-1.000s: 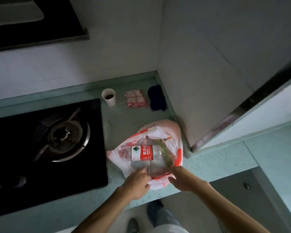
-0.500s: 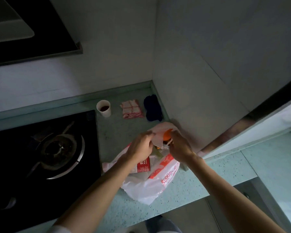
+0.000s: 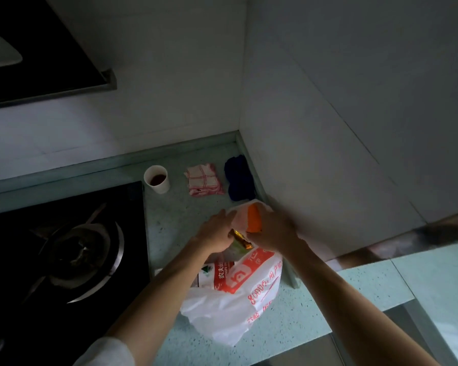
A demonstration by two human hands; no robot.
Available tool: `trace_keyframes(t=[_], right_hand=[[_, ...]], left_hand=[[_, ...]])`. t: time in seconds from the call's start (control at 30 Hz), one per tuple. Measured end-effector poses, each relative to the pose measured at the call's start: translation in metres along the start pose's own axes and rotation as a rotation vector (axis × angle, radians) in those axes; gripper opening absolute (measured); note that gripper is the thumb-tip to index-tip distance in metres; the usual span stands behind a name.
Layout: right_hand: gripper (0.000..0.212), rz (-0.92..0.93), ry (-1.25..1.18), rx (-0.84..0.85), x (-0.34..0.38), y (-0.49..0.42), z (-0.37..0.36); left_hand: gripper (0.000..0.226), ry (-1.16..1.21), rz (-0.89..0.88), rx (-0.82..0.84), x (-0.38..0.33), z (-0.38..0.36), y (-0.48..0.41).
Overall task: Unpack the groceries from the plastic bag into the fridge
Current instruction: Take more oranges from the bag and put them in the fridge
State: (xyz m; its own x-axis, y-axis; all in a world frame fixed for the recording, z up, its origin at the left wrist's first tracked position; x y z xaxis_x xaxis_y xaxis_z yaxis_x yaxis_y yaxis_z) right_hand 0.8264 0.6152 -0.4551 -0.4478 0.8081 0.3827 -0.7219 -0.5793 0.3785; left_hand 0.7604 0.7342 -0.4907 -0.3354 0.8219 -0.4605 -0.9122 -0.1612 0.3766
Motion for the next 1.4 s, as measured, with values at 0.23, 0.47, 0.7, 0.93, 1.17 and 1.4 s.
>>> trace_keyframes(t=[0.23, 0.47, 0.7, 0.93, 1.17, 1.4], right_hand=[[0.052, -0.11, -0.038, 0.003, 0.005, -0.01, -0.001], [0.066, -0.061, -0.296, -0.097, 0.014, 0.004, 0.026], [0.048, -0.144, -0.558, 0.115, 0.021, 0.034, 0.044], [0.072, -0.154, -0.439, -0.066, 0.027, 0.053, 0.076], [0.078, -0.106, -0.454, -0.239, 0.048, 0.087, 0.101], [0.088, -0.049, -0.504, -0.306, 0.068, 0.156, 0.106]], left_hand=[[0.049, -0.018, -0.088, -0.379, -0.014, 0.03, 0.02], [0.031, -0.02, -0.219, -0.102, -0.018, 0.001, 0.029], [0.032, -0.251, -0.207, -0.093, -0.017, -0.017, 0.026], [0.032, -0.415, -0.182, -0.233, -0.027, 0.008, 0.045], [0.031, -0.378, -0.278, -0.362, -0.04, 0.057, 0.082], [0.029, -0.121, -0.146, -0.461, -0.019, 0.096, 0.159]])
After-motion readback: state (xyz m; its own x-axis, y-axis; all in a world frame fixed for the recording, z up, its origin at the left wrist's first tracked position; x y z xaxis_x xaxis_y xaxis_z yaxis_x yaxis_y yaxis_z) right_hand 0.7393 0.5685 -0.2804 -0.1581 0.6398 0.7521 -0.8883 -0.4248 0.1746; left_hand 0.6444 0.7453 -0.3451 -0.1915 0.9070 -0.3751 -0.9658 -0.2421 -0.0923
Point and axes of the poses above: each hand's wrist, its own y-axis away from the middle knuckle, its own z-axis out of the back of the hand, x = y × z, the point moved 8 cm from there along -y, towards the middle knuckle, and after that the axes turned 2 degrees about y, right-handed, at the moved point
